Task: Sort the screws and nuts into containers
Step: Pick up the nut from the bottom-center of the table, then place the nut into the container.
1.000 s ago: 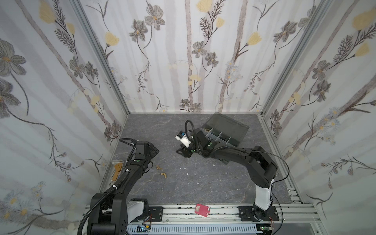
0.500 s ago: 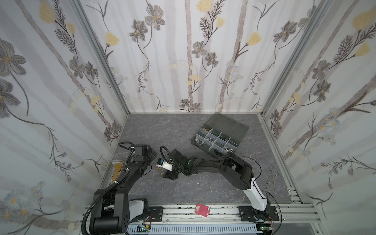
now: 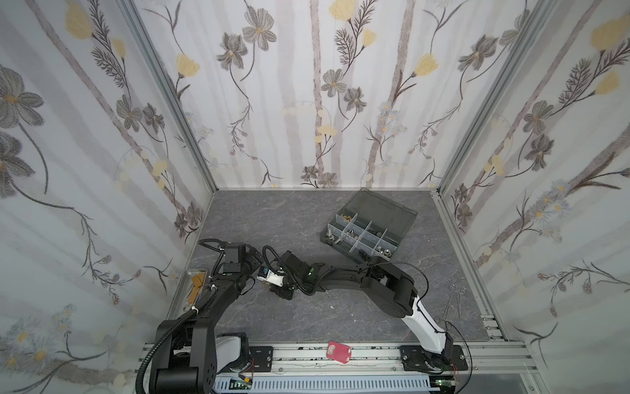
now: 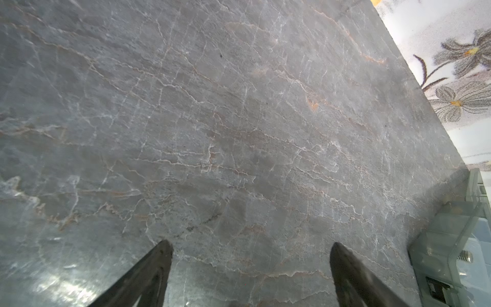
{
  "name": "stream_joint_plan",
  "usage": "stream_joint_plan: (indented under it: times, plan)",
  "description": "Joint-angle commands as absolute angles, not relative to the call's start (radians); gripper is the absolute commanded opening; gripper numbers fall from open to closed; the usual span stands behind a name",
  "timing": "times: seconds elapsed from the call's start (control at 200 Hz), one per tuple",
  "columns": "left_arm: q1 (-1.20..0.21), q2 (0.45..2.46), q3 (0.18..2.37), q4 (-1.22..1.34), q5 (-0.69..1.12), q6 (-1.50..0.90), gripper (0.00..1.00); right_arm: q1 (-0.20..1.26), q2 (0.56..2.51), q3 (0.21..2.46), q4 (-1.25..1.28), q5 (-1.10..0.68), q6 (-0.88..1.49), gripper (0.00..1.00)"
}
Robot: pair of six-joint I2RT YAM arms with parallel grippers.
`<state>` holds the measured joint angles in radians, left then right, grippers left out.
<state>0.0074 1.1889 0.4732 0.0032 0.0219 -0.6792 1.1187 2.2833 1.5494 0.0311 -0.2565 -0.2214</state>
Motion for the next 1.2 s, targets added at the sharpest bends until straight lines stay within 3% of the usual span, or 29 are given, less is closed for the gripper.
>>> stream_joint_plan:
  times: [0.0,0.305,0.774,1.054,1.194]
  plan:
    - [0.008,1.174,0.47,0.028,0.018,-0.663,0.93,1.109,2.254,1.532,-0.044,-0.267,-0.228,0.12]
    - [-0.001,1.131,0.479,0.06,0.033,-0.65,0.94,1.047,2.094,1.422,0.027,-0.35,-0.192,0.0]
    - [-0.247,1.092,0.595,0.101,-0.03,-0.525,0.94,0.761,1.856,1.248,0.091,-0.377,-0.09,0.0]
    - [-0.422,1.128,0.644,0.224,0.039,-0.406,0.94,0.486,1.901,1.339,0.062,-0.185,0.033,0.0]
    - [-0.444,1.165,0.634,0.275,0.04,-0.401,0.94,0.404,2.006,1.459,0.02,-0.178,0.046,0.0]
